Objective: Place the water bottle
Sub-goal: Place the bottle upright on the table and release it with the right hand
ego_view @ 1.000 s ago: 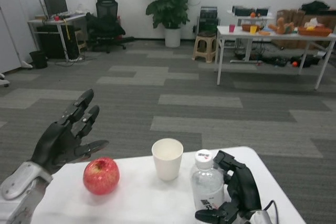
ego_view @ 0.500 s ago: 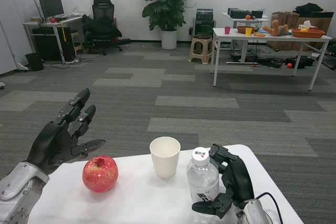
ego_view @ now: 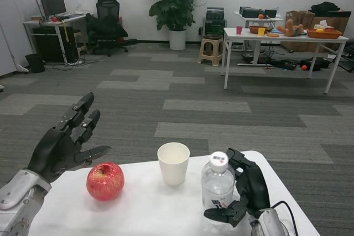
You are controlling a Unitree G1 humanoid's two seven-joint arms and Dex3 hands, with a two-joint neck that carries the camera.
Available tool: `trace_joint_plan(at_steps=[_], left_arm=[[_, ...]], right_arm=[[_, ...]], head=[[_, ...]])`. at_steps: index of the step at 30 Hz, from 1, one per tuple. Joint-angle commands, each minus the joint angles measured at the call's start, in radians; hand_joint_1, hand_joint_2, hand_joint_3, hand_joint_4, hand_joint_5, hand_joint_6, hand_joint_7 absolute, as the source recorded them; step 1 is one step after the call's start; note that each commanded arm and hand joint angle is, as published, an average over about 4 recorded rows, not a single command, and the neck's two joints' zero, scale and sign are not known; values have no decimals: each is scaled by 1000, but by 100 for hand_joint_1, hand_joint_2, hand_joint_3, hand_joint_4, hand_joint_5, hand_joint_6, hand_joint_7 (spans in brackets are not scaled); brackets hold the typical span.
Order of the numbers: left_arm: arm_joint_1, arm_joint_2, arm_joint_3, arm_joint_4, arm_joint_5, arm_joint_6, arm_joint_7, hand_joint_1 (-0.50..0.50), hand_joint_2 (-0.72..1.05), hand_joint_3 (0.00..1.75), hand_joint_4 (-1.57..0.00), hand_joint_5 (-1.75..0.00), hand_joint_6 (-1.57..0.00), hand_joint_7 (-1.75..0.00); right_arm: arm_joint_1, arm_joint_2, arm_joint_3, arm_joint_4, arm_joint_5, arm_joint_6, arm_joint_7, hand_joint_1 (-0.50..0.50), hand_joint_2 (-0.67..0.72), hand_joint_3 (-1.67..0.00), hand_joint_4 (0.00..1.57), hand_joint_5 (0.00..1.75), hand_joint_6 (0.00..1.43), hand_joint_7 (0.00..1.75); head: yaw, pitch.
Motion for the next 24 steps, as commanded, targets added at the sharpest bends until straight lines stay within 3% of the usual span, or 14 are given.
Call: trace_joint_plan(at_steps=[1,3,6,9,13,24], left_arm=[[-16,8,-3,3,-5,-3,0,-50,78,9,0,0,0,0],[-16,8,-4,4,-5,-3,0,-50,78,4,0,0,0,0],[-18,8,-9,5,-5,-3,0,-50,78,7,0,0,0,0],[-19,7,-9,5,-5,-3,0,-50,78,9,0,0,0,0],[-21,7,-13,6,-6,-3,0,-50,78,9,0,0,0,0],[-22,7,-16,7,-6,-3,0,-50,78,9,0,0,0,0]], right_arm=[[49,12,1,51,15,-24,-4,43,11,-133,60,68,39,112],[50,12,2,54,21,-24,-2,42,9,-135,51,56,29,96],[52,12,5,56,38,-24,7,38,9,-141,22,24,7,56],[52,13,10,55,62,-24,30,31,9,-143,3,0,0,31],[52,14,10,54,82,-24,63,27,9,-151,0,0,0,17],[61,6,37,-1,167,-20,180,0,3,-147,0,0,0,0]], head=[[-2,-1],[-3,-1],[-4,-3],[-9,-5],[-11,-6],[-14,-3]])
